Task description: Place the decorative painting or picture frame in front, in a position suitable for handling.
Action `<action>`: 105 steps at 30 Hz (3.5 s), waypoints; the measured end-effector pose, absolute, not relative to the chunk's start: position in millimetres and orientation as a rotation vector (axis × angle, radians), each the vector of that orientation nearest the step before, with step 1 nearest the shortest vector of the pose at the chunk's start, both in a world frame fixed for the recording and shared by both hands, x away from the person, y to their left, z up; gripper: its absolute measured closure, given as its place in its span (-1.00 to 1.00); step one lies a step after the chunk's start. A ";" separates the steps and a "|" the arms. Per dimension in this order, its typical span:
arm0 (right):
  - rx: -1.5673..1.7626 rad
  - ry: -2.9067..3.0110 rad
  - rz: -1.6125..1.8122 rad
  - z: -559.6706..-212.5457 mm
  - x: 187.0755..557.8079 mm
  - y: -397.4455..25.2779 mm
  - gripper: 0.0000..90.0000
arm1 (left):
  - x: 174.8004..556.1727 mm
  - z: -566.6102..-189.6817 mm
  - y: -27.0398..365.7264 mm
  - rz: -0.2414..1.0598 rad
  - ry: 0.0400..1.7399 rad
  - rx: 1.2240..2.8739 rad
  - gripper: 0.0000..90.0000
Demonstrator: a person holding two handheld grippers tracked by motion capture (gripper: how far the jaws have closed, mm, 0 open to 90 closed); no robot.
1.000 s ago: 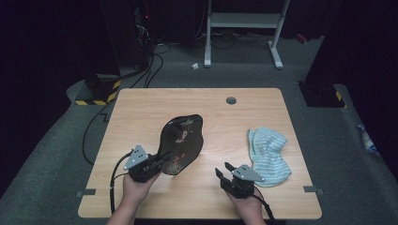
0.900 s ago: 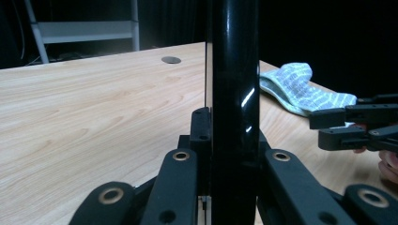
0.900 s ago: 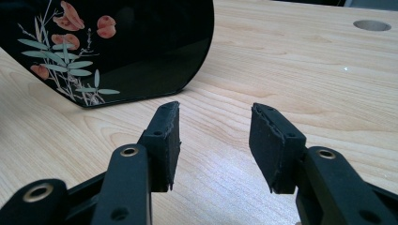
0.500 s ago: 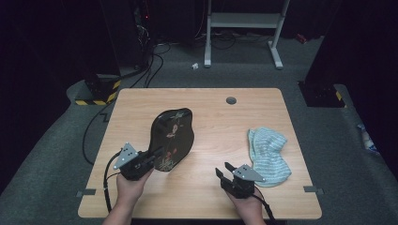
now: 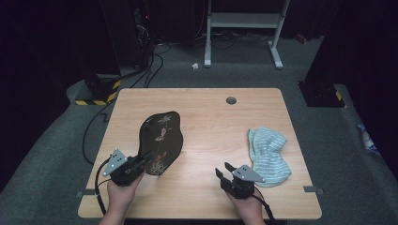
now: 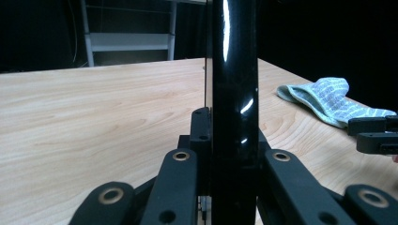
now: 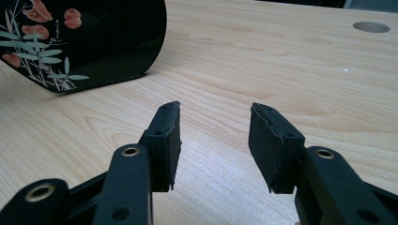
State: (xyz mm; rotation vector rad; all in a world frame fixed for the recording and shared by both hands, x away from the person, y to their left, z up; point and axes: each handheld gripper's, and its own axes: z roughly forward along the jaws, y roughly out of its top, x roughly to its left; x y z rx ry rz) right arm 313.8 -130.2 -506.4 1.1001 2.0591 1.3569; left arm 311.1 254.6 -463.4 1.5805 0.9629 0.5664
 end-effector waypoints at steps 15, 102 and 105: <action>1.102 2.056 1.319 -503.5 314.9 -137.8 0.03 | 305.2 -470.9 255.9 0.547 1.005 1.564 0.66; 1.120 2.258 0.991 -520.6 329.0 -161.7 0.04 | 290.5 -501.1 222.0 0.520 0.949 1.692 -0.02; 1.119 2.229 1.023 -513.3 326.5 -162.5 -0.04 | 289.1 -505.8 223.6 0.525 0.956 1.704 -0.06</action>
